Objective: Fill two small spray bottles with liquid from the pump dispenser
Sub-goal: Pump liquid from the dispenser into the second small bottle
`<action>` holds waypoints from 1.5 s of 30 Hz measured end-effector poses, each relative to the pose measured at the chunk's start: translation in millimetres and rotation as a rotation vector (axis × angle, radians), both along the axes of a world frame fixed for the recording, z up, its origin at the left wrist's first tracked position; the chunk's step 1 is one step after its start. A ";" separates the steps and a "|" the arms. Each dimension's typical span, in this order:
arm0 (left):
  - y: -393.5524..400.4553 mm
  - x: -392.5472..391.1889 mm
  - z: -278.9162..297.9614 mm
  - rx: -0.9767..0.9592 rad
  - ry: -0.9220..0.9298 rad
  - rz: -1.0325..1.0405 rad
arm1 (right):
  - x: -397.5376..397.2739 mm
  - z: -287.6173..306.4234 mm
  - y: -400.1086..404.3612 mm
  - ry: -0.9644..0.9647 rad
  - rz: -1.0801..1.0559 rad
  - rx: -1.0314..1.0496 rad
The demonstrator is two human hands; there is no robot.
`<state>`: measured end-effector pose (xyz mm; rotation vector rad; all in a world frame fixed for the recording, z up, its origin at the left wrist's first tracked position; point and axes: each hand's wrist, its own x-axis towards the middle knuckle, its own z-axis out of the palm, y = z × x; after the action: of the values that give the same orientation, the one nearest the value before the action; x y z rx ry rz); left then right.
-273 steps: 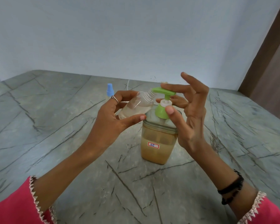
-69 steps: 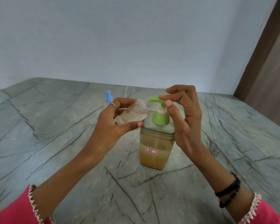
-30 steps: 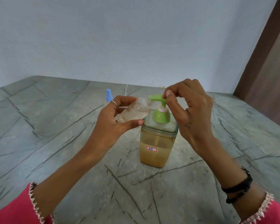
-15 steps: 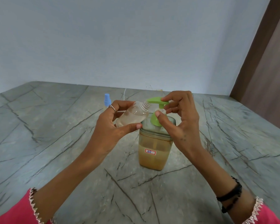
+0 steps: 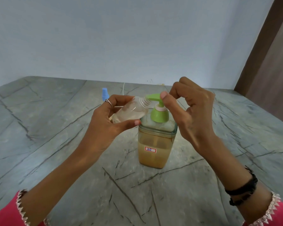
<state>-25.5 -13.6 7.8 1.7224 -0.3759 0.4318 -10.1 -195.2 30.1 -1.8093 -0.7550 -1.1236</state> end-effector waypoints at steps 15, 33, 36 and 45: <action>-1.3 -1.7 -3.8 -0.008 -0.020 -0.008 | -5.4 -40.6 9.6 0.206 0.117 0.011; 0.3 -1.0 -4.6 0.014 -0.026 -0.001 | -5.9 -27.4 -6.9 0.456 0.237 -0.204; 0.3 -2.4 -4.1 0.012 -0.023 -0.007 | -6.7 -25.0 -5.2 0.473 0.226 -0.184; 0.4 -1.6 -3.7 0.025 -0.018 0.001 | -8.4 -22.9 -5.6 0.479 0.234 -0.215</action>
<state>-27.2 -13.1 4.1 1.7444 -0.3950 0.4446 -18.5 -200.8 7.2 -1.9997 -0.7894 -0.4407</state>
